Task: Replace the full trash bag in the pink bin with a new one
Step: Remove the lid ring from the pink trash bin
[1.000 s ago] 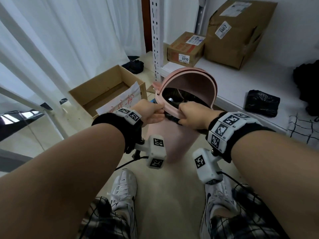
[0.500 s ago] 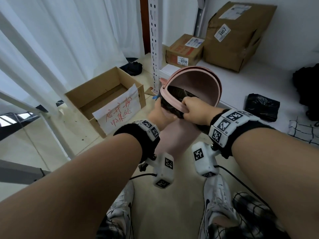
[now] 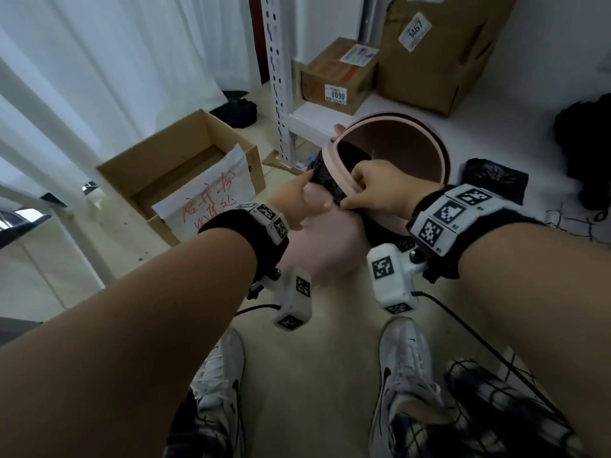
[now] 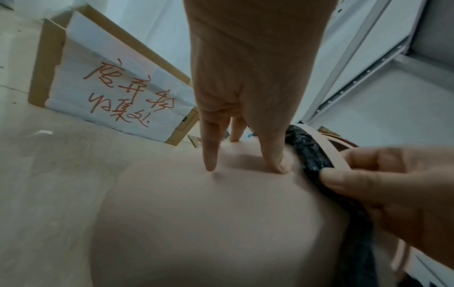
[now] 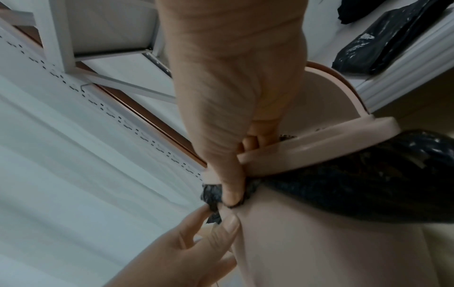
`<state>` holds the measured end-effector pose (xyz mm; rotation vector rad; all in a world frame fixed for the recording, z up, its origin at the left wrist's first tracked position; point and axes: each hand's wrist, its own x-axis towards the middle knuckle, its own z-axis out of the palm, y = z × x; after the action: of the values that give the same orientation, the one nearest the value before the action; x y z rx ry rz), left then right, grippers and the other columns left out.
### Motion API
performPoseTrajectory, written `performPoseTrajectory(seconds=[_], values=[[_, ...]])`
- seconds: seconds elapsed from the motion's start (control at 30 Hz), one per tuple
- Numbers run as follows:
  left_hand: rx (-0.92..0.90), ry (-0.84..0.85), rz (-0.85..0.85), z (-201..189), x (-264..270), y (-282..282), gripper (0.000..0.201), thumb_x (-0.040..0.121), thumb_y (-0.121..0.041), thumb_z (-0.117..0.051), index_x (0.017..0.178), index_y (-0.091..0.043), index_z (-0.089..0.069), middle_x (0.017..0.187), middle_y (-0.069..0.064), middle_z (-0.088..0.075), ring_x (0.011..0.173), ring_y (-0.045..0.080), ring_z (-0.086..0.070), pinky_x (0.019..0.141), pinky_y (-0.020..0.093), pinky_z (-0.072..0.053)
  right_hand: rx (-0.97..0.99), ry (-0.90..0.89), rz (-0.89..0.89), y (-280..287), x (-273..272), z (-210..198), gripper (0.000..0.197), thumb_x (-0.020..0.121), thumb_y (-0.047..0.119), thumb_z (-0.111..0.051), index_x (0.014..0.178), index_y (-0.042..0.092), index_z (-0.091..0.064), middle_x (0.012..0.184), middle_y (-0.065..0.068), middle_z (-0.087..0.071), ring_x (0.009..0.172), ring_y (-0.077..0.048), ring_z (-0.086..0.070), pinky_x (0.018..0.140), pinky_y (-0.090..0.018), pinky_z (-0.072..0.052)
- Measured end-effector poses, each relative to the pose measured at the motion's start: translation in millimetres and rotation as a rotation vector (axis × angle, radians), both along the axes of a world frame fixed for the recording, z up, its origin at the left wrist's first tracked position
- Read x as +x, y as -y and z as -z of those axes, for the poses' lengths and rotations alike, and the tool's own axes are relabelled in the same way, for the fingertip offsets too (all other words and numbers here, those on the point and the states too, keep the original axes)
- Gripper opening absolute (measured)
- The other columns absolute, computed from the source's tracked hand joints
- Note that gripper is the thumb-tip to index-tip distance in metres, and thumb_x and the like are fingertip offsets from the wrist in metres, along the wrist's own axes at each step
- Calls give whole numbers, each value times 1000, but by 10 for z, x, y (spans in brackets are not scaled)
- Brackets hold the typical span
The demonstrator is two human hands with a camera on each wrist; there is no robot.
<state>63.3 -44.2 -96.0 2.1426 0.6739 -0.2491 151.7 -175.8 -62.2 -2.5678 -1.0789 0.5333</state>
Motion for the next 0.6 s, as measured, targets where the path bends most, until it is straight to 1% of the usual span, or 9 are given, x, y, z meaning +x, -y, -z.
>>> performPoseTrajectory(seconds=[0.07, 0.1, 0.2, 0.3, 0.37, 0.43, 0.5, 0.53, 0.6], values=[[-176, -8, -63, 23, -55, -19, 84, 85, -32, -66, 150, -31, -12, 152, 7, -27, 134, 30, -37, 91, 50, -51, 26, 6, -31, -12, -6, -18, 33, 80, 32, -71, 82, 6, -53, 70, -3, -46, 70, -19, -44, 55, -28, -29], [-267, -1, -96, 30, -84, -18, 80, 87, -32, -64, 149, -33, -13, 152, 7, -28, 134, 29, -36, 90, 49, -52, 31, 14, -37, -32, -9, -26, 33, 80, 33, -70, 85, 4, -55, 72, -3, -47, 73, -19, -45, 57, -29, -31], [-403, 53, -208, -23, -136, -11, 57, 93, -36, -52, 144, -34, -26, 145, 1, -33, 129, 24, -38, 85, 44, -49, 31, 21, -26, -99, -17, -32, 38, 83, 32, -68, 100, -1, -62, 86, -8, -55, 83, -24, -53, 69, -28, -36], [-366, 117, -271, -40, -122, -55, 40, 93, -35, -53, 129, -25, -39, 128, 1, -43, 113, 21, -43, 84, 46, -51, 7, 42, -23, -169, -41, -13, 34, 85, 26, -65, 104, -3, -62, 98, -16, -62, 97, -31, -59, 74, -32, -41], [-326, 133, -261, -20, -92, -80, 29, 91, -32, -57, 112, -21, -40, 111, 4, -48, 103, 21, -48, 86, 50, -53, -19, 58, -17, -211, -56, -6, 32, 86, 19, -62, 106, -6, -59, 106, -21, -63, 98, -35, -59, 77, -34, -45], [-263, 134, -253, -9, -57, -77, 28, 90, -34, -58, 100, -19, -37, 91, 2, -47, 86, 20, -49, 82, 51, -54, -39, 70, -3, -239, -66, 1, 30, 88, 16, -59, 108, -6, -56, 110, -23, -61, 100, -35, -58, 73, -32, -41], [-167, 137, -247, -6, -5, -61, 28, 89, -36, -58, 90, -18, -37, 78, 0, -42, 72, 18, -45, 78, 51, -55, -47, 77, 17, -260, -65, 16, 32, 88, 15, -59, 112, -5, -53, 114, -22, -59, 103, -35, -57, 70, -27, -35], [-118, 145, -237, 2, 28, -59, 27, 89, -35, -58, 84, -19, -36, 74, 0, -41, 70, 20, -44, 78, 52, -55, -45, 74, 34, -268, -69, 27, 34, 88, 16, -60, 114, -4, -51, 116, -22, -58, 105, -34, -56, 71, -26, -34], [-40, 153, -203, 27, 94, -72, 27, 89, -32, -58, 79, -19, -36, 72, 0, -39, 76, 21, -45, 84, 53, -54, -26, 62, 73, -289, -63, 54, 38, 88, 16, -61, 118, -3, -49, 120, -21, -56, 110, -34, -55, 75, -27, -35]])
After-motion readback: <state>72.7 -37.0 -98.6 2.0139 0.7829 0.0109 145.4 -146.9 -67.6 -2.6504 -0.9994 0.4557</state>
